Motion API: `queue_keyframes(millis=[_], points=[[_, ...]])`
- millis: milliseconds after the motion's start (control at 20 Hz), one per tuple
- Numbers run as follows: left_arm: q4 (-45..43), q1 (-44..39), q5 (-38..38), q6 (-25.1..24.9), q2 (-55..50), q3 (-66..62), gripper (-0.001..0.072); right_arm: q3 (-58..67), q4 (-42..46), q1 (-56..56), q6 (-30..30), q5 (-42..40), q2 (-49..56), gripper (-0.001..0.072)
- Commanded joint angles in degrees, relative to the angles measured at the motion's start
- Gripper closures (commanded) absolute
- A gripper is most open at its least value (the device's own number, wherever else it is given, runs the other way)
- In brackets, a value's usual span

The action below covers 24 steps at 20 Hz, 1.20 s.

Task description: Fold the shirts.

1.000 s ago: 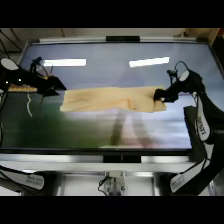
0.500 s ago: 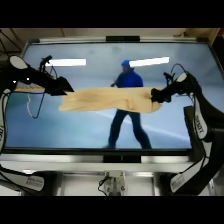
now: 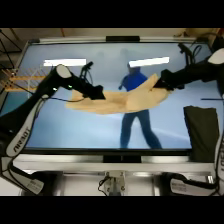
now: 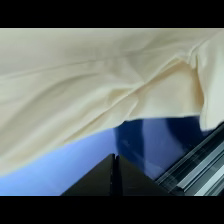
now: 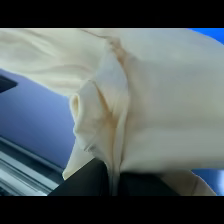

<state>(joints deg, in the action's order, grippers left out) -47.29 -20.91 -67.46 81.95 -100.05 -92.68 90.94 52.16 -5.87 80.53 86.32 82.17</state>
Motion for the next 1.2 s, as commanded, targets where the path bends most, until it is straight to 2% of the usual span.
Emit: queue_keyframes(millis=[0, 200, 300, 450, 650, 800, 1000, 1150], points=[[9.6, -9.1, 9.7, 0.7, -3.7, 0.0, 0.0674, 0.1, -1.1, 0.0, 3.5, 5.6, -9.2, 0.0642], [23.3, -18.5, 15.3, -4.1, -10.3, -0.2, 0.0674, 0.1, -1.1, 0.0, 6.4, 6.3, -14.9, 0.0642], [26.8, -20.5, 16.5, -6.3, -11.9, -0.2, 0.0674, 0.1, -1.1, 0.0, 7.3, 7.1, -15.1, 0.0642], [21.0, -16.9, 13.7, -6.1, -9.9, -0.2, 0.0676, 0.0, -1.3, 0.0, 7.3, 6.2, -14.0, 0.0642], [-0.7, -4.5, 3.7, 1.2, -0.9, -0.2, 0.0676, 0.1, -1.4, 0.0, 6.8, 5.8, -10.1, 0.0642], [-12.4, 6.7, -2.6, 2.8, 8.7, -0.2, 0.0676, 0.0, -1.5, 2.5, 5.7, 2.4, -5.7, 0.0642], [-13.1, 20.2, -4.6, 3.1, 21.0, -0.2, 0.0675, 0.1, -1.3, 14.2, 5.2, -6.7, 2.9, 0.0642], [-13.0, 25.7, -4.6, 3.2, 29.9, -0.2, 0.0675, 0.1, -1.1, 23.2, 5.6, -12.8, 11.7, 0.0642]])
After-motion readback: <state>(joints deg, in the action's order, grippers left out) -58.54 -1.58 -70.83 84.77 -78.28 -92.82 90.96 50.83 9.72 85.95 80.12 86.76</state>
